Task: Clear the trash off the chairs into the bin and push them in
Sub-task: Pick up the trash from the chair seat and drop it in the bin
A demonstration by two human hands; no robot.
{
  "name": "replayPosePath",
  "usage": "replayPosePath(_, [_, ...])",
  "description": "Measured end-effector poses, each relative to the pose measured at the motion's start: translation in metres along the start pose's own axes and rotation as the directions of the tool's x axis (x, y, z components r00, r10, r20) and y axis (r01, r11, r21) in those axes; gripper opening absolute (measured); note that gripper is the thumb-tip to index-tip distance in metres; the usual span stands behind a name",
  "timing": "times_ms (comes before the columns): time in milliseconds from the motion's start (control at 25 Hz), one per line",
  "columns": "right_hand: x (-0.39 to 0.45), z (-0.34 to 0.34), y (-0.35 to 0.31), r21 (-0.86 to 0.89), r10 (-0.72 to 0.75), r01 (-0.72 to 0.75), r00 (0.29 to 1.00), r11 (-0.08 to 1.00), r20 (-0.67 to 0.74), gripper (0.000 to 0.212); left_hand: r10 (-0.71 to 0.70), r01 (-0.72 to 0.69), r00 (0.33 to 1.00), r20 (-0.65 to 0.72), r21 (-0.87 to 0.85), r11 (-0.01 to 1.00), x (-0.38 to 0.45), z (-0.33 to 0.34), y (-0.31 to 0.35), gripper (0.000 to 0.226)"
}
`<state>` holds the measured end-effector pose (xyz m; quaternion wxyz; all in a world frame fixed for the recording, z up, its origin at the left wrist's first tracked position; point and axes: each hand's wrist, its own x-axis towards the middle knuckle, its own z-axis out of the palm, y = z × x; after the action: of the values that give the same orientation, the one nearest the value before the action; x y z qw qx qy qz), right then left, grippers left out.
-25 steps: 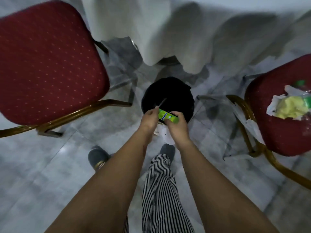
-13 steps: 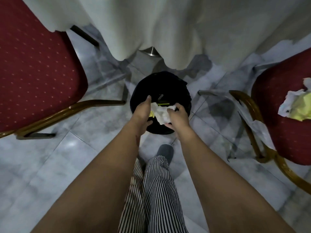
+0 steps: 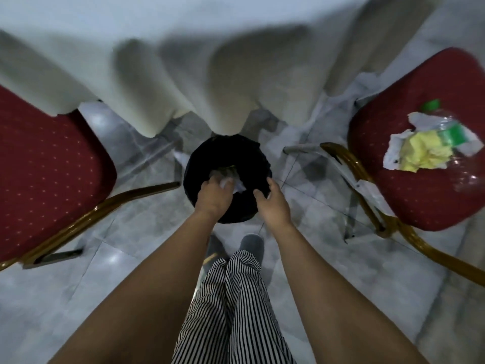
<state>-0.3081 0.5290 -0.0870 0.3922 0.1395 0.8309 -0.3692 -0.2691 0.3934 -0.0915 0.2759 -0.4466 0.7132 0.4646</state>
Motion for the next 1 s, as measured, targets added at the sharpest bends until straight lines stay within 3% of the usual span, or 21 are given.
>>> replayPosePath(240, [-0.010, -0.078, 0.016, -0.036, -0.077, 0.069, 0.962, 0.997, -0.262, 0.062, 0.185, -0.191, 0.982, 0.050, 0.268, 0.944, -0.033, 0.031, 0.074, 0.063])
replayPosePath(440, [-0.003, -0.171, 0.031, -0.239, -0.140, 0.003, 0.818, 0.971, -0.557, 0.067, 0.249, -0.278, 0.959, 0.134, 0.290, 0.916, -0.056, 0.085, 0.142, 0.072])
replayPosePath(560, [0.014, -0.229, 0.035, -0.247, -0.148, -0.027, 0.737, 0.969, -0.659, 0.068, 0.301, -0.327, 0.943, 0.138, 0.234, 0.916, -0.060, 0.120, 0.184, 0.073])
replayPosePath(720, [0.045, -0.307, 0.056, -0.294, -0.182, -0.061, 0.661, 0.954, -0.728, 0.070, 0.257, -0.275, 0.957, 0.138, 0.136, 0.952, -0.065, 0.191, 0.231, 0.078])
replayPosePath(840, [0.066, -0.350, 0.069, -0.297, -0.195, -0.042, 0.665, 0.954, -0.721, 0.074, 0.259, -0.275, 0.955, 0.144, 0.106, 0.956, -0.072, 0.240, 0.255, 0.083])
replayPosePath(1000, [0.105, -0.401, 0.079, -0.351, -0.180, -0.054, 0.780, 0.935, -0.599, 0.088, 0.232, -0.226, 0.973, -0.005, 0.201, 0.953, -0.076, 0.287, 0.289, 0.086])
